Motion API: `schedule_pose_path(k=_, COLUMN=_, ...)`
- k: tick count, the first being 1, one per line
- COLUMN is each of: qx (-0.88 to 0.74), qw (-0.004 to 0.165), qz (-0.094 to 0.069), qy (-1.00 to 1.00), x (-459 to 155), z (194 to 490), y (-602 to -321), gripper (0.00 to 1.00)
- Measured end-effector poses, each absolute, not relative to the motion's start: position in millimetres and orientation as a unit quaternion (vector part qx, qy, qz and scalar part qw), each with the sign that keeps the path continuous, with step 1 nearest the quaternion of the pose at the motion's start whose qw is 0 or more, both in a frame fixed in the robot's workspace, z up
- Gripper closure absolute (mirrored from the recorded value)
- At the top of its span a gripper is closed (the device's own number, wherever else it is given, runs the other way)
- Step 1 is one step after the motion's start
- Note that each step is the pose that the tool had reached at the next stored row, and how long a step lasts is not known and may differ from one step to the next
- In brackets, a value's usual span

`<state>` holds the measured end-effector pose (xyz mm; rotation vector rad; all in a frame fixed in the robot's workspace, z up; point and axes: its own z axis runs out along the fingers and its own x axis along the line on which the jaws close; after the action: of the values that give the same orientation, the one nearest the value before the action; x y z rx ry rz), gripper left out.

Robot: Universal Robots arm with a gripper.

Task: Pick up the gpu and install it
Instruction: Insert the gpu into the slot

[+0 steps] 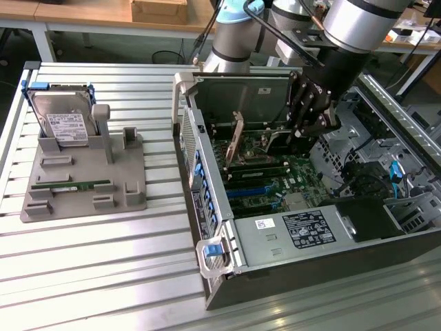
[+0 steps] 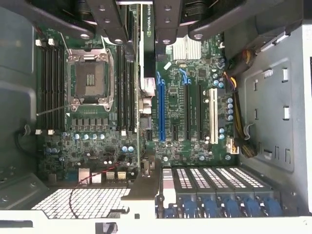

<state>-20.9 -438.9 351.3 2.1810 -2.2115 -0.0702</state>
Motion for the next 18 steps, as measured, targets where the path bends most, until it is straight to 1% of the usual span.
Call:
schedule_pose_path(k=11, qx=0.703, qw=0.017, qz=-0.022, qy=-0.711, x=-22.5, z=348.0, y=-440.8, gripper=0.74)
schedule_pose_path(k=18, qx=0.703, qw=0.017, qz=-0.022, qy=-0.711, x=-27.8, z=338.2, y=-440.9, gripper=0.74)
